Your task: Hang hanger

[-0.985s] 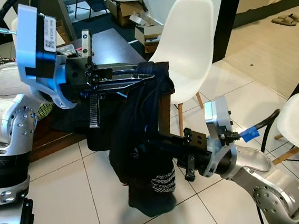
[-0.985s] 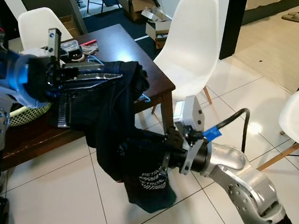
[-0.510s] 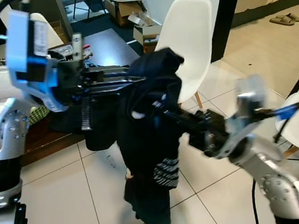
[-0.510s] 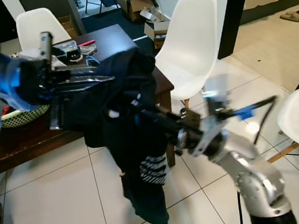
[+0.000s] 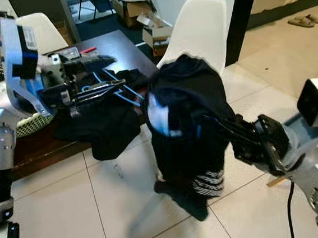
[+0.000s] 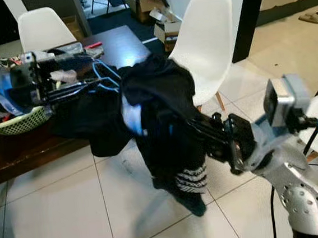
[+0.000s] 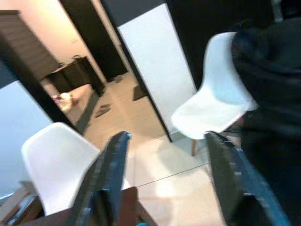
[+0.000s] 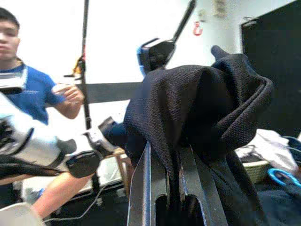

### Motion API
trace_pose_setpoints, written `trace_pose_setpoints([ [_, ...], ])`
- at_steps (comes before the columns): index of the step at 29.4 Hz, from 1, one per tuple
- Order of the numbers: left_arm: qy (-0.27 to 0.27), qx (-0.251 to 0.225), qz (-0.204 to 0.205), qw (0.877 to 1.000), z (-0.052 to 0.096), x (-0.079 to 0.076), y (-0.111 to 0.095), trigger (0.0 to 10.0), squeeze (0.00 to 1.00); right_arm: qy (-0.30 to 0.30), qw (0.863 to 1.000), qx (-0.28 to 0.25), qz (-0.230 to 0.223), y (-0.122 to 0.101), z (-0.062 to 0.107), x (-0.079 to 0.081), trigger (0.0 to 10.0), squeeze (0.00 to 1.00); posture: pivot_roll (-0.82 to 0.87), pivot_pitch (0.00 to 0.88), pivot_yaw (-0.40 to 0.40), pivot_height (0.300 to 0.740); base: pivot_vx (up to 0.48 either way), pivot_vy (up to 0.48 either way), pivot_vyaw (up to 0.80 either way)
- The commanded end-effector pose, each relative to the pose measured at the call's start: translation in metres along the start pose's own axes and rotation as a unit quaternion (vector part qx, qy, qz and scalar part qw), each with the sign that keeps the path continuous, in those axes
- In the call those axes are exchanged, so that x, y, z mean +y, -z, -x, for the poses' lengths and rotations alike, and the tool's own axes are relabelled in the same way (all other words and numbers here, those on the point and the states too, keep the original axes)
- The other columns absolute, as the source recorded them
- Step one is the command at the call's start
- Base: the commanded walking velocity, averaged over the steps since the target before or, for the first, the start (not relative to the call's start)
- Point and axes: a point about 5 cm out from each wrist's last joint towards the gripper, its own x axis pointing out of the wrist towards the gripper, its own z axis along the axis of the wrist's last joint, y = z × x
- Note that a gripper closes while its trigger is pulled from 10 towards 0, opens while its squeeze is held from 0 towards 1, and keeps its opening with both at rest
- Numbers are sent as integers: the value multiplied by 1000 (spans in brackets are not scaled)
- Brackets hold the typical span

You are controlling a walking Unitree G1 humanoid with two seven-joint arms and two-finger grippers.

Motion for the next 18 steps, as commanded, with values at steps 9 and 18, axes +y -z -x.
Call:
trace_pose_setpoints([
  [9,-83,-37,-10,996,13,15,-14,10000,1000,89,996,-17,21,4,-10,-19,0,0,13,115,59,740,0,0,0],
  [18,-75,-121,159,977,-20,-60,21,10000,1000,270,962,-24,36,13,-26,-65,0,0,17,118,58,740,0,0,0],
])
